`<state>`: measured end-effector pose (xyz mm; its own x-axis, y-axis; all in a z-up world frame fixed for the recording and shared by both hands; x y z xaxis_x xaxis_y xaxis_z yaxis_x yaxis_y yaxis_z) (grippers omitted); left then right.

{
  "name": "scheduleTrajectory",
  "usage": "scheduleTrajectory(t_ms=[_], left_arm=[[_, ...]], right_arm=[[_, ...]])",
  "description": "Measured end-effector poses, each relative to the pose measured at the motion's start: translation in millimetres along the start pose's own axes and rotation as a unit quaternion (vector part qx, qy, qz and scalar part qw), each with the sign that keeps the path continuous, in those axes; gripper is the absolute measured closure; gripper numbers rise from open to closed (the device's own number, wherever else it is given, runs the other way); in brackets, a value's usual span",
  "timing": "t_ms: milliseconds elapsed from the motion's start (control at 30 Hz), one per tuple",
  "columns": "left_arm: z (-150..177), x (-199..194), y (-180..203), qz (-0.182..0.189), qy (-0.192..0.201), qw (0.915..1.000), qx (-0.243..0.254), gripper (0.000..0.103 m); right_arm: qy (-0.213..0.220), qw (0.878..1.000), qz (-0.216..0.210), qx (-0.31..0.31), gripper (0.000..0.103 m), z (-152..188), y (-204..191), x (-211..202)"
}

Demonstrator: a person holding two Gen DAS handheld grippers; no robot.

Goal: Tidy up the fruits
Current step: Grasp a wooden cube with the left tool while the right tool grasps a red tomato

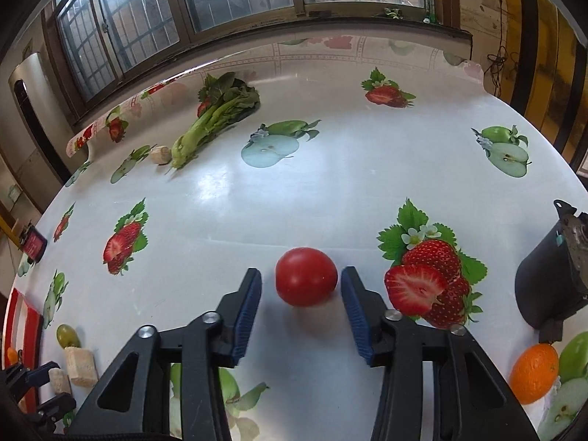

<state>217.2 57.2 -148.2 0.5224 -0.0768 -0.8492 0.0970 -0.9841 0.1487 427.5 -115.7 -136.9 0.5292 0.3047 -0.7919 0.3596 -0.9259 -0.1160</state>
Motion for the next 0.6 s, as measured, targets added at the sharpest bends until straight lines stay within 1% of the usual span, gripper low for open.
scheduleTrajectory(t_ms=[100, 167, 333, 433, 600], left_arm=[[5.0, -6.4, 1.9, 0.009, 0.003, 1.0, 0.0, 0.072], [9.2, -12.9, 3.4, 0.019, 0.007, 0.9998, -0.003, 0.072], [18.3, -36.1, 4.5, 0.025, 0.018, 0.9993, -0.019, 0.072], [23.4, -54.6, -0.1, 0.013, 0.031, 0.9991, -0.027, 0.072], [32.4, -86.3, -16.4, -0.011, 0.056, 0.9975, -0.041, 0.072]], right_arm=[[0.002, 1.0, -0.001, 0.003, 0.069, 3.6, -0.4, -4.6], [0.001, 1.0, -0.005, -0.003, 0.069, 12.5, -5.6, -12.7], [0.002, 0.999, -0.043, -0.021, 0.069, 43.3, -32.5, -50.4], [0.0, 0.997, -0.064, -0.037, 0.069, 60.2, -52.8, -74.7], [0.011, 0.993, -0.107, -0.051, 0.069, 82.4, -88.7, -117.3]])
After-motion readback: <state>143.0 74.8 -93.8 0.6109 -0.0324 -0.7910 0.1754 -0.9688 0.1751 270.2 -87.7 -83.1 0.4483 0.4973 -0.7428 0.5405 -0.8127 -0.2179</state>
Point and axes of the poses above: each gripper's, at about its wrist camera, not at the fingertips, and x roughly the way its jaws point, y to its right, z to its underside, the point moved 9 cm from there along x, roughly the way its jaws point, and after that the axes turned 3 degrees about -y, right-handed, at the moved point
